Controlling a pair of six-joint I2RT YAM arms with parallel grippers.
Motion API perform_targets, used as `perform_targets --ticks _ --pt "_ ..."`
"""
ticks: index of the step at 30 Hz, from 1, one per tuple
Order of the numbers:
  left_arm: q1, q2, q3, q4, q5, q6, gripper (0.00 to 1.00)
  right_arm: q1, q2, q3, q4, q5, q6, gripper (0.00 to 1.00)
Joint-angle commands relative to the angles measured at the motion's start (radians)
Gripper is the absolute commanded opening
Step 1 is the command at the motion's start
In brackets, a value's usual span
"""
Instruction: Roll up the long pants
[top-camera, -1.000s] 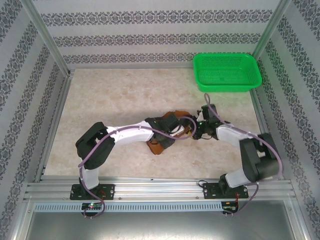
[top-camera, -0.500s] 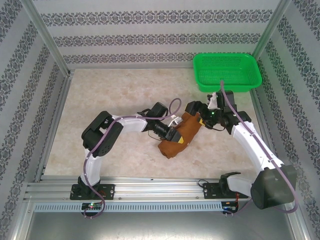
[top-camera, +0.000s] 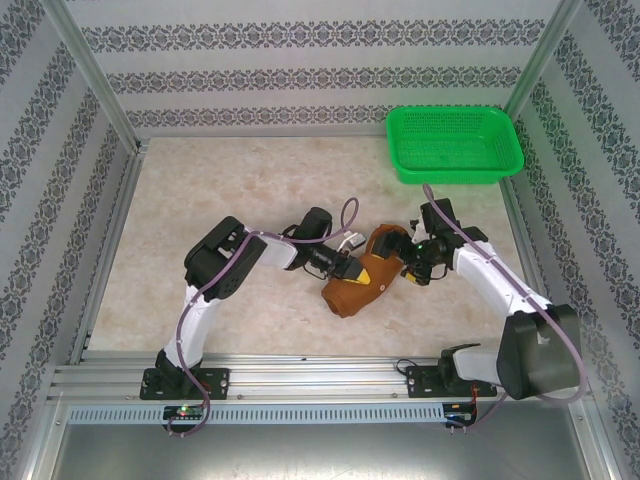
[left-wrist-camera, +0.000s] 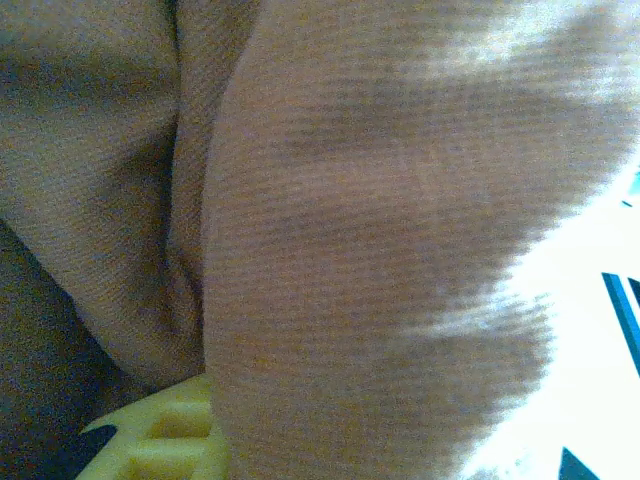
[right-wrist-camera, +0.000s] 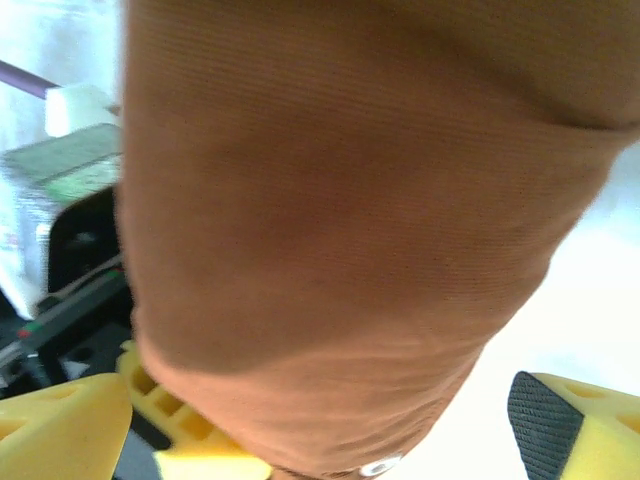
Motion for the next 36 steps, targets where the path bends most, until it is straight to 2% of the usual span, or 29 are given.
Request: perform_targets --ticks 1,8,13,18,20,21,22,23,25,27,28,29,30,32,34,36 --pt "0.014 0.113 -0.048 -0.103 -0.103 -0.075 0.0 0.014 0.015 -0.041 -0.002 0.055 -0.008 0.98" --pt "0.026 0.138 -0.04 -0.061 -0.09 -0.096 0.0 0.049 0.204 -0.071 0.244 0.034 0.086 0.98" --pt "0.031 0.158 -0.064 0.074 -0.077 -0.182 0.0 0.183 0.402 0.049 0.288 0.032 0.142 0.98" --pt "0.056 0.161 -0.051 0.101 -0.076 -0.195 0.0 0.306 0.581 0.155 0.285 0.007 0.183 0.95" --pt "0.067 0.165 -0.045 0.149 -0.074 -0.22 0.01 0.336 0.631 0.174 0.306 -0.017 0.19 0.84" --pt "0.071 0.165 -0.047 0.176 -0.073 -0.237 0.01 0.343 0.652 0.175 0.328 -0.04 0.194 0.66" --pt "0.075 0.164 -0.046 0.191 -0.074 -0.246 0.02 0.347 0.677 0.171 0.356 -0.063 0.204 0.08" --pt "0.078 0.162 -0.048 0.224 -0.075 -0.261 0.02 0.346 0.694 0.163 0.373 -0.066 0.221 0.0" --pt "0.085 0.149 -0.054 0.293 -0.08 -0.303 0.05 0.34 0.713 0.132 0.422 -0.082 0.237 0.0" --pt "0.106 0.102 -0.074 0.4 -0.105 -0.38 0.14 0.328 0.692 0.105 0.428 -0.066 0.242 0.0" --pt "0.129 0.057 -0.089 0.433 -0.122 -0.405 0.23 0.315 0.669 0.093 0.419 -0.054 0.242 0.0" --pt "0.158 -0.004 -0.098 0.401 -0.151 -0.388 0.34 0.302 0.641 0.08 0.41 -0.041 0.237 0.0" --pt "0.187 -0.063 -0.101 0.308 -0.175 -0.34 0.4 0.287 0.614 0.078 0.387 -0.03 0.228 0.0" --pt "0.259 -0.205 -0.06 -0.017 -0.234 -0.15 0.49 0.252 0.549 0.081 0.325 -0.007 0.199 0.0" --pt "0.324 -0.321 0.0 -0.32 -0.295 0.033 0.55 0.217 0.495 0.096 0.262 0.01 0.166 0.0" --pt "0.398 -0.431 0.053 -0.523 -0.337 0.164 0.57 0.183 0.441 0.12 0.195 0.028 0.134 0.0"
